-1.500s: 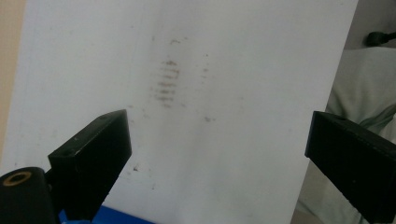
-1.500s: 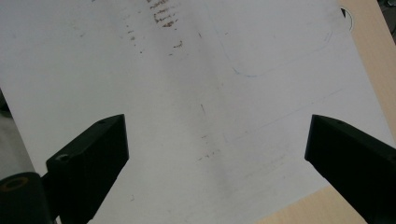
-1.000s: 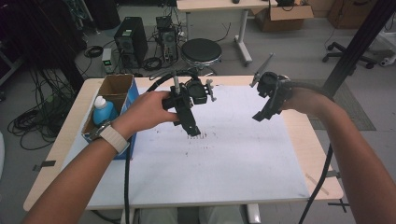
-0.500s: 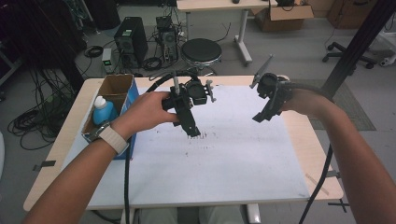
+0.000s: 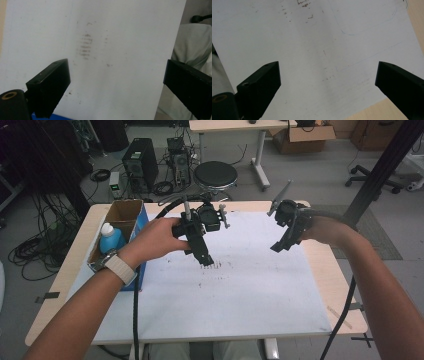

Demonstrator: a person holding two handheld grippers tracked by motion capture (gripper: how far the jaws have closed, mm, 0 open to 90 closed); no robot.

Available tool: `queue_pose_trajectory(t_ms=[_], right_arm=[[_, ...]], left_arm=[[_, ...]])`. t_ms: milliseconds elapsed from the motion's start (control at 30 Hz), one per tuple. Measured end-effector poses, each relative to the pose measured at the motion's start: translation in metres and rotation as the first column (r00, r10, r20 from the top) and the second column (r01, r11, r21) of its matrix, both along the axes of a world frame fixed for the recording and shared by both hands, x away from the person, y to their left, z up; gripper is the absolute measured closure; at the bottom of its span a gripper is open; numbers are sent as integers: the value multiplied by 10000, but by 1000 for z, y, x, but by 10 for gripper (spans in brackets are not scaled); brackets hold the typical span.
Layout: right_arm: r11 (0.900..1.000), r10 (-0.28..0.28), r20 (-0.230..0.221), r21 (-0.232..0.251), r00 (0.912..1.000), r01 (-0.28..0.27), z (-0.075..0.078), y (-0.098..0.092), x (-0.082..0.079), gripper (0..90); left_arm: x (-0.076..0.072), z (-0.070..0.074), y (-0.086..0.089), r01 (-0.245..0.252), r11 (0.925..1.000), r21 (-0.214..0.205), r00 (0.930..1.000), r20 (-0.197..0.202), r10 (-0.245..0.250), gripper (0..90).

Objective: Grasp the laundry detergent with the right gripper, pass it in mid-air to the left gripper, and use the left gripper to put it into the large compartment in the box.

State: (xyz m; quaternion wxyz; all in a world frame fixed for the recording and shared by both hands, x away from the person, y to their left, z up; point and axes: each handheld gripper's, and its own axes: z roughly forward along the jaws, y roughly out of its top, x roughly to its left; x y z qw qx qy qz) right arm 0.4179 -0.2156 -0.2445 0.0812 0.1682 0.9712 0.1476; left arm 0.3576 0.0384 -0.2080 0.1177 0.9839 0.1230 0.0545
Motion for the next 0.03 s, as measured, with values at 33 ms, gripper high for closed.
queue_pose_trajectory(t_ms=[33], right_arm=[[10000,14,10,-11,10000,-14,0,0,0,58]], left_arm=[[0,0,0,3,10000,6,10000,-6,-3,76]])
